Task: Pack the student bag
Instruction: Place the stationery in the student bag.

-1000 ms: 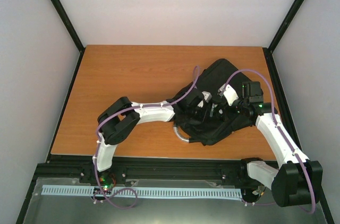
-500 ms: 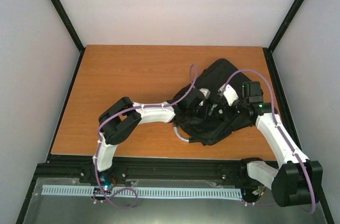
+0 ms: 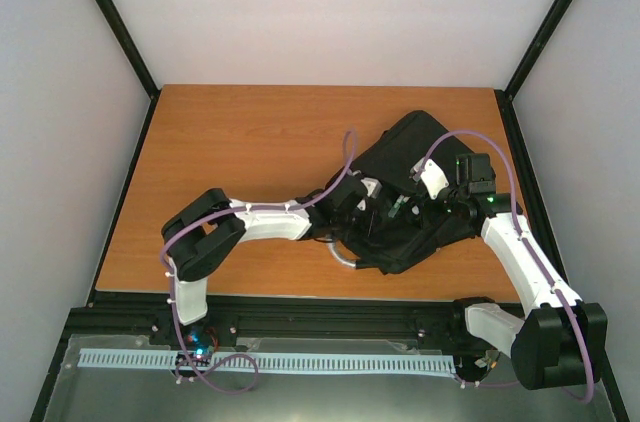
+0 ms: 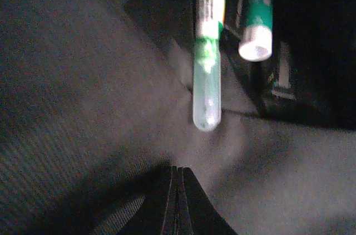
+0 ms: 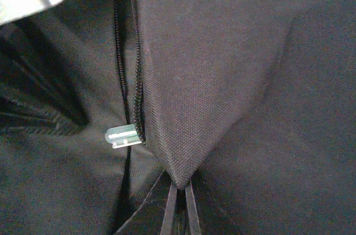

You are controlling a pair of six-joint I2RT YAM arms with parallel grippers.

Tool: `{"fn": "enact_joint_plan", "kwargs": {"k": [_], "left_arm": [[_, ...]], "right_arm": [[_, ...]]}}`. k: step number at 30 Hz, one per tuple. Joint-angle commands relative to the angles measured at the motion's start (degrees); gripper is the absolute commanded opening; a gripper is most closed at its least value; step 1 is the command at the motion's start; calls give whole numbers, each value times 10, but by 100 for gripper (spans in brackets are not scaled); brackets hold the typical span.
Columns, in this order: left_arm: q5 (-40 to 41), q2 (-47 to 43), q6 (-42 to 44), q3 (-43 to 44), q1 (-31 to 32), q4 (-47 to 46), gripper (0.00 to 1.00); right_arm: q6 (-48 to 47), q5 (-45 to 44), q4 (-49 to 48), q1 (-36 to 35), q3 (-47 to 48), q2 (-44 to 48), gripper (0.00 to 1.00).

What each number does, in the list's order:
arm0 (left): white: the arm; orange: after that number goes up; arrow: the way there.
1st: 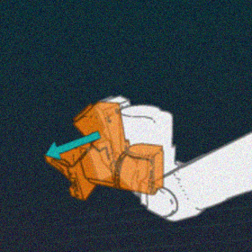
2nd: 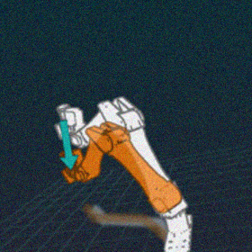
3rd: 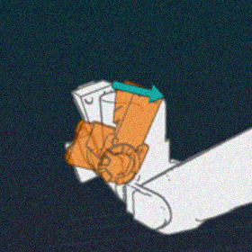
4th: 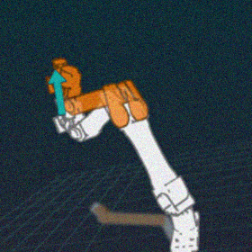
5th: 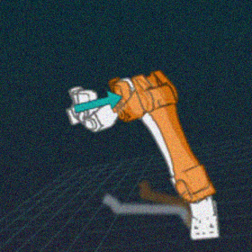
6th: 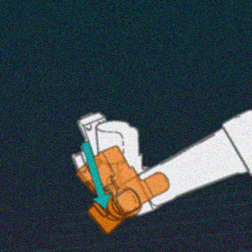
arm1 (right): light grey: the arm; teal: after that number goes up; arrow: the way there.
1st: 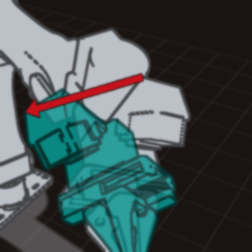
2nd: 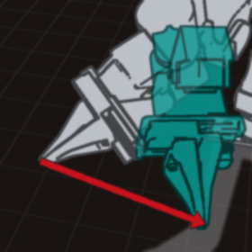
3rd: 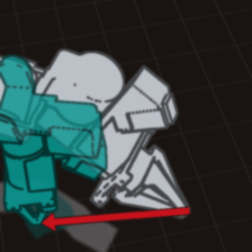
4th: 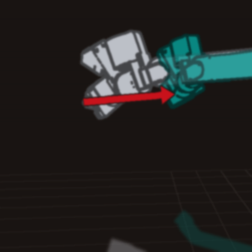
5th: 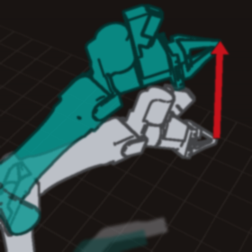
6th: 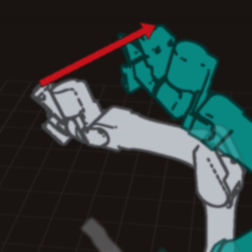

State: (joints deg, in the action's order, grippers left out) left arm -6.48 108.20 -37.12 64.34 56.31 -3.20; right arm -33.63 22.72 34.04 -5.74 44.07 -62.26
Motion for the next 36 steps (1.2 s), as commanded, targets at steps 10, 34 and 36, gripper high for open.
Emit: {"fn": "enact_joint_plan", "kwargs": {"k": [10, 34, 36], "left_arm": [[-80, 25, 51, 6, 9, -53, 1], [36, 94, 4, 111, 9, -69, 1], [32, 82, 4, 103, 9, -66, 1]], "right_arm": [[-10, 8, -6, -2, 3, 4, 3], [-10, 8, -5, -2, 2, 3, 3], [-10, 9, -5, -2, 2, 3, 3]]}}
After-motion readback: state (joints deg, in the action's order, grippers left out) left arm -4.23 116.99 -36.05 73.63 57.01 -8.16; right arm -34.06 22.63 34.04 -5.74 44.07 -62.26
